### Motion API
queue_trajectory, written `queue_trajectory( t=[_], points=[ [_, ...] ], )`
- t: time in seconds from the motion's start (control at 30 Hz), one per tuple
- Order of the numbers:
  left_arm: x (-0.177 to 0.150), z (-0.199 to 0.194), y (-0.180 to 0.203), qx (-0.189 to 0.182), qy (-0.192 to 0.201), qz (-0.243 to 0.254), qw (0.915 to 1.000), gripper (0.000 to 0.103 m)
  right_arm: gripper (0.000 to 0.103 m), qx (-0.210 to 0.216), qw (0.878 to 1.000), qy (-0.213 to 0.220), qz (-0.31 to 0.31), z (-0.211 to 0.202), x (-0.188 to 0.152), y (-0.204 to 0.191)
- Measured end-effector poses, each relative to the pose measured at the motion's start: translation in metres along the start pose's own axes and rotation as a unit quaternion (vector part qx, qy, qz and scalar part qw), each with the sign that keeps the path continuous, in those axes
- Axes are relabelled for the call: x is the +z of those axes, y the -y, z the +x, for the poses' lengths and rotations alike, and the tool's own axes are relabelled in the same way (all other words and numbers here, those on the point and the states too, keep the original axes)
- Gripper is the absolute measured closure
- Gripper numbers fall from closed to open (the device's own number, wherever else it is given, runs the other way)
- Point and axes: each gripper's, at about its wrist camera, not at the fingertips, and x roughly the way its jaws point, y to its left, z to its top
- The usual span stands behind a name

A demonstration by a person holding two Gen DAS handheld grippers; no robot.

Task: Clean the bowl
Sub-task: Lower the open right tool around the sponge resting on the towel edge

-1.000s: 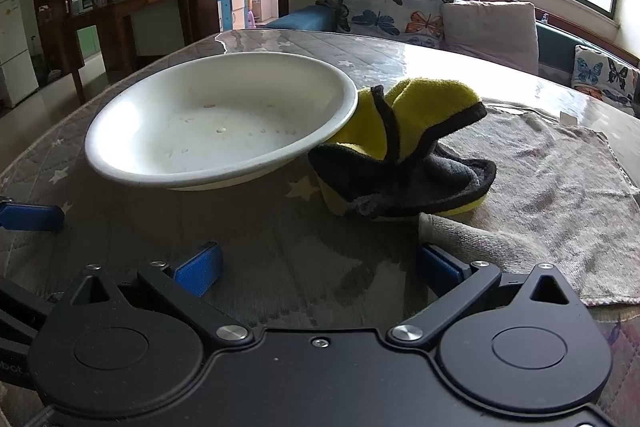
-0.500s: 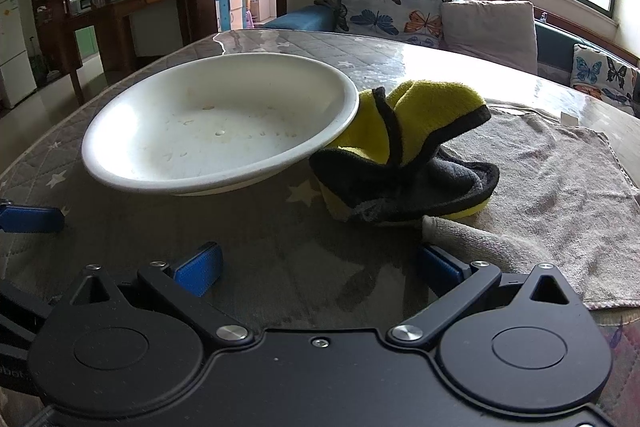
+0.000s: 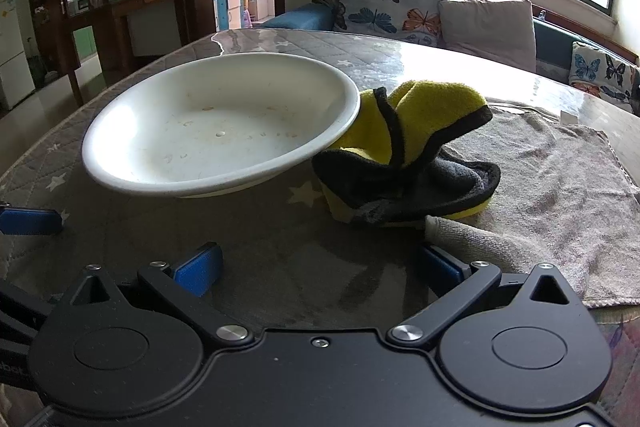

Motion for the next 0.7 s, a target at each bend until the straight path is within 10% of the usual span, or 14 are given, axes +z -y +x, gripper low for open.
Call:
queue_trajectory(
  t=[0.7],
  points=[
    [0.003, 0.000, -0.013, 0.017, -0.006, -0.019, 0.9997, 0.000, 0.000, 0.007, 1.000, 0.004, -0.005, -0.002, 0.005, -0.002]
  ],
)
